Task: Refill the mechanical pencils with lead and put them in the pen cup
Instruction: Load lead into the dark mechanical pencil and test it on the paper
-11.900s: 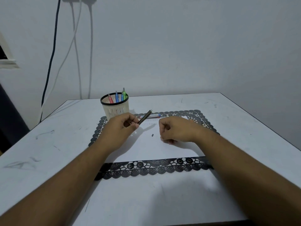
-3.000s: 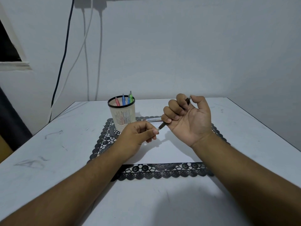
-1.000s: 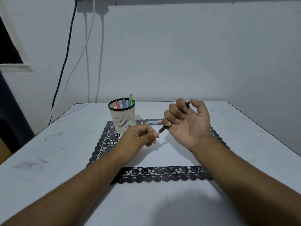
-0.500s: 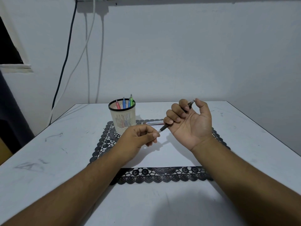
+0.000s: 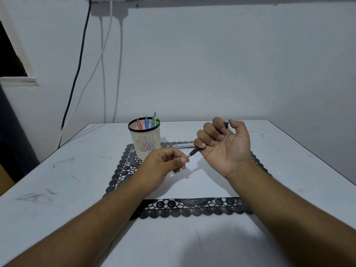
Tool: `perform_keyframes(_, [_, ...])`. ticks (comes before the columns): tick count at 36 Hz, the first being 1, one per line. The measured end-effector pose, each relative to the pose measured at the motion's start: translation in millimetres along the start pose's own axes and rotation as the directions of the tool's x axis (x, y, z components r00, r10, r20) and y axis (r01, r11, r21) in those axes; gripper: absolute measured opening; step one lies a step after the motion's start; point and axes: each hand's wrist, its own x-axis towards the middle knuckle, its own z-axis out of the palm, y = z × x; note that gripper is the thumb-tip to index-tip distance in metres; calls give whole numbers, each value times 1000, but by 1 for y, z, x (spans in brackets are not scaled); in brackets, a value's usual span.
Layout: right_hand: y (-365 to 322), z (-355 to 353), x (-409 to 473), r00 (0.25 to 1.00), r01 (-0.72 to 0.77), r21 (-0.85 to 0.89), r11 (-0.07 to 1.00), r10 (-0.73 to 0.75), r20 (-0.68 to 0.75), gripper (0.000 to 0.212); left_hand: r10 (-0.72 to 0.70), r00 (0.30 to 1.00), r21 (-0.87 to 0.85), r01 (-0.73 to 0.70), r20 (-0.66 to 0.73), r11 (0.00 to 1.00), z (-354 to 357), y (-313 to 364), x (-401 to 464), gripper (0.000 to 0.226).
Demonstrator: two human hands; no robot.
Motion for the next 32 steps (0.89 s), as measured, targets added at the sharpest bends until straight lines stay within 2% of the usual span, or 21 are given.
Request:
perform_keyframes(12, [0, 2, 0, 999, -36, 30, 999, 36, 2, 36, 59, 998, 36, -59, -5, 998, -3, -4, -1, 7])
perform_keyframes(15, [0, 6, 2, 998, -35, -57, 998, 32, -58, 32, 108, 993, 61, -106, -36, 992, -3, -4, 0, 9])
perform_keyframes(18, [4, 4, 4, 993, -97, -185, 978, 82, -86, 23, 165, 984, 104, -157, -72, 982, -5, -3, 1, 12])
perform_keyframes(21, [6, -4, 6, 981, -176, -384, 907, 129, -144, 33, 196, 974, 136, -180, -110, 974, -10, -1, 3, 15])
perform_keyframes(23, [3, -9, 9, 978, -176, -462, 870, 100, -184, 41, 209, 966, 152, -186, -152, 971, -14, 1, 3, 22])
perform_keyframes(27, [-18, -22, 17, 954, -130, -445, 886, -10, -299, 41, 226, 956, 225, -183, -186, 957, -25, 7, 2, 23])
perform_keyframes(32, [-40, -51, 25, 901, -56, -551, 833, -196, -388, 21, 209, 973, 495, -134, -100, 859, -43, 7, 3, 14])
